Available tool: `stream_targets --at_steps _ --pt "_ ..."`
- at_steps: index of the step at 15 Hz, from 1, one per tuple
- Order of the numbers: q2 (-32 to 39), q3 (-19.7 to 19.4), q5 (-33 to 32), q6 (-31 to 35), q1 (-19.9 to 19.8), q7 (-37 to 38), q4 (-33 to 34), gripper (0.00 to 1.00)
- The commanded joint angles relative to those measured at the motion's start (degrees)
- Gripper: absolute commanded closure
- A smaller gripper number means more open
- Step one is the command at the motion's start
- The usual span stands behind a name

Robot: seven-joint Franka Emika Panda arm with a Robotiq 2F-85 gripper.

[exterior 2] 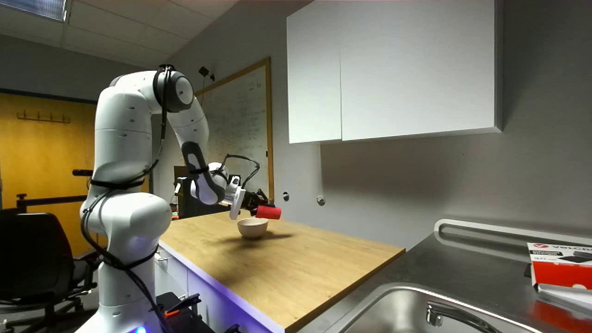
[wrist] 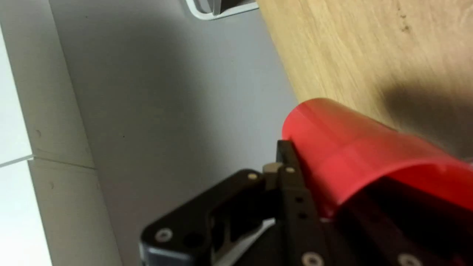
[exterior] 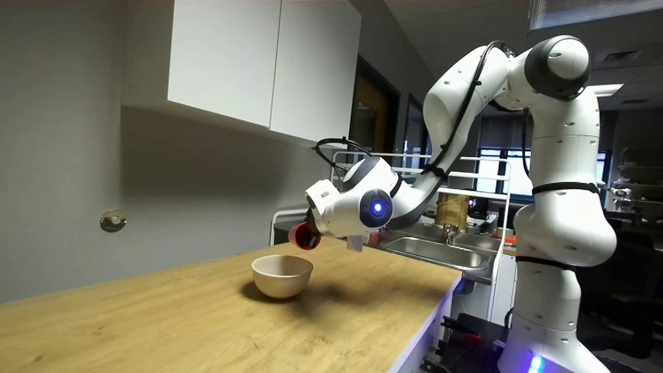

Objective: Pick up the cup and pour its contents into the bowl

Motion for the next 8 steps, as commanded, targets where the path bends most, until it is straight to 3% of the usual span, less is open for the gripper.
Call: stream_targets --at_steps 1,8 --pt "0.04 2.15 -2.64 -4.38 1.34 2.22 -1.0 0.99" --pt "5.7 5.51 -7.92 -12.24 4.32 3.41 -1.31 0.99"
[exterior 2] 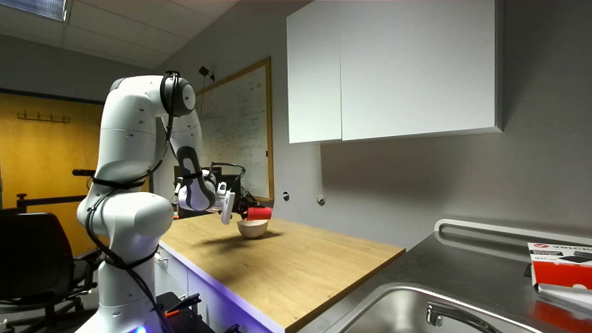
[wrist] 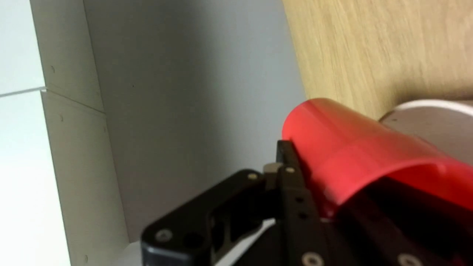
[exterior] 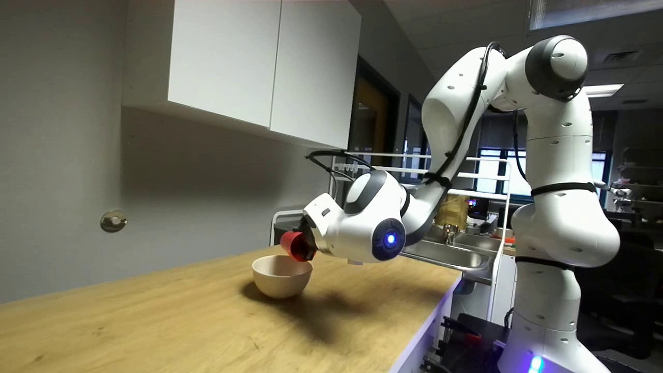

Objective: Pick up the cup and pour its contents into the bowl

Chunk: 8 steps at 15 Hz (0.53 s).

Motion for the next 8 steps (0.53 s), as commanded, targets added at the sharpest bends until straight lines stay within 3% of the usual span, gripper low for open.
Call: stream_targets --at_steps 1,8 --pt "3.32 1.53 -4.89 -4.87 1.15 2.23 0.06 0.99" --pt "7.53 2.42 -16.28 -12.38 1.71 4.19 0.2 0.99"
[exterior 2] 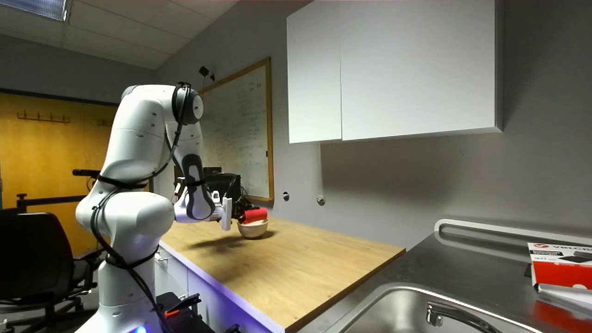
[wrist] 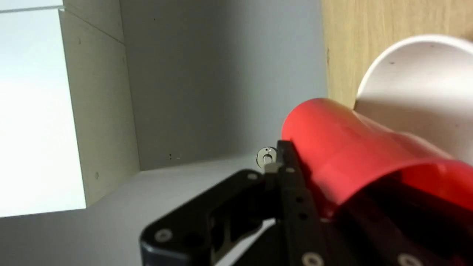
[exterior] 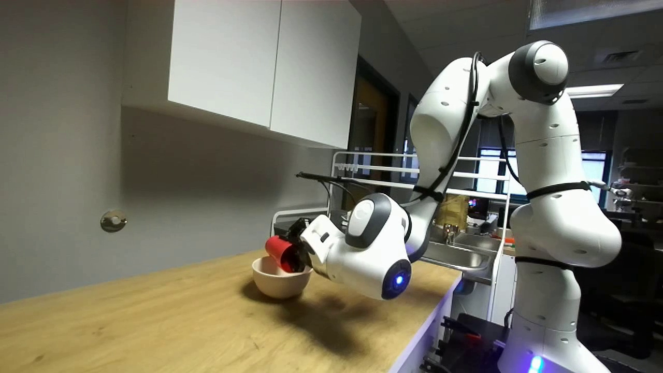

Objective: Pick up the cup and pour its contents into the bowl

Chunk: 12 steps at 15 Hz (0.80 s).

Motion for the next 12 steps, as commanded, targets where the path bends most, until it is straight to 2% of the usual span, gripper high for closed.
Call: stream_targets --at_steps 1,12 --pt "0.84 0.64 -5.46 -4.18 -0.1 1.8 0.16 0.99" --pt "2.74 1.4 -17.03 -15.88 0.19 7.15 -1.03 0.99"
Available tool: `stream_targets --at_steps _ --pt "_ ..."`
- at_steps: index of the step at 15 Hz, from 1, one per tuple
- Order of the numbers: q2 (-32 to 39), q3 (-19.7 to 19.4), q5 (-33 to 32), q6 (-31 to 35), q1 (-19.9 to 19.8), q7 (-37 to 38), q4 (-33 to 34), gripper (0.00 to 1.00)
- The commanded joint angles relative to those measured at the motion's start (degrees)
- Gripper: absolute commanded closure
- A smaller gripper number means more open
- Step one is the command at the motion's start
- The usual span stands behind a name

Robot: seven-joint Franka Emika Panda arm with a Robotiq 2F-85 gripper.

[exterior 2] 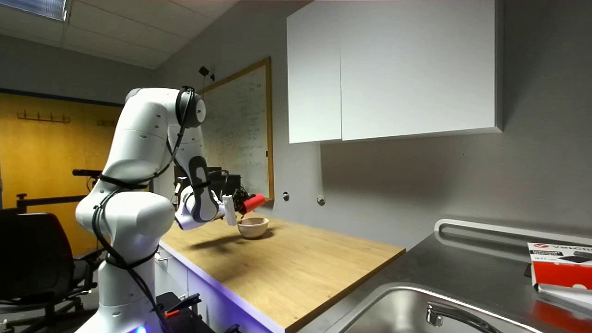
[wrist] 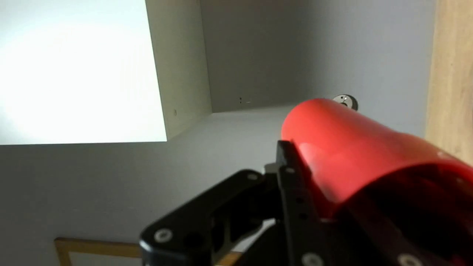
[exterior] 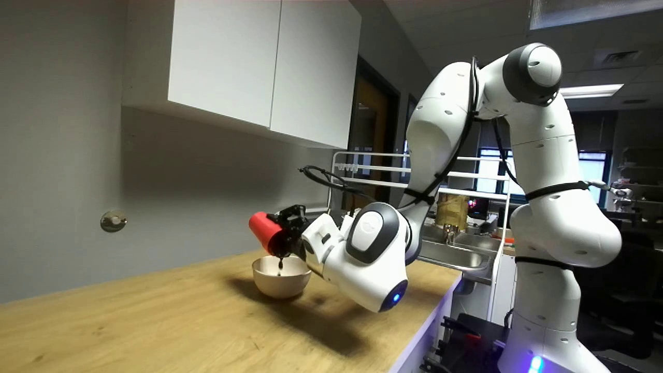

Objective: Pick up the cup and pour its contents into the bowl

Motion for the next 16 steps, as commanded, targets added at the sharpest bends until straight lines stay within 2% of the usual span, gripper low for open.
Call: stream_targets --at_steps 1,8,16 --pt "0.75 0.47 -3.18 -4.29 0.08 2.31 -0.71 0.99" --pt "2.13 0.4 -5.32 -8.71 -0.1 3.71 -0.79 0.99" --pt "1.27 0.37 -4.33 -8.66 -1.02 4.55 -0.59 0.99"
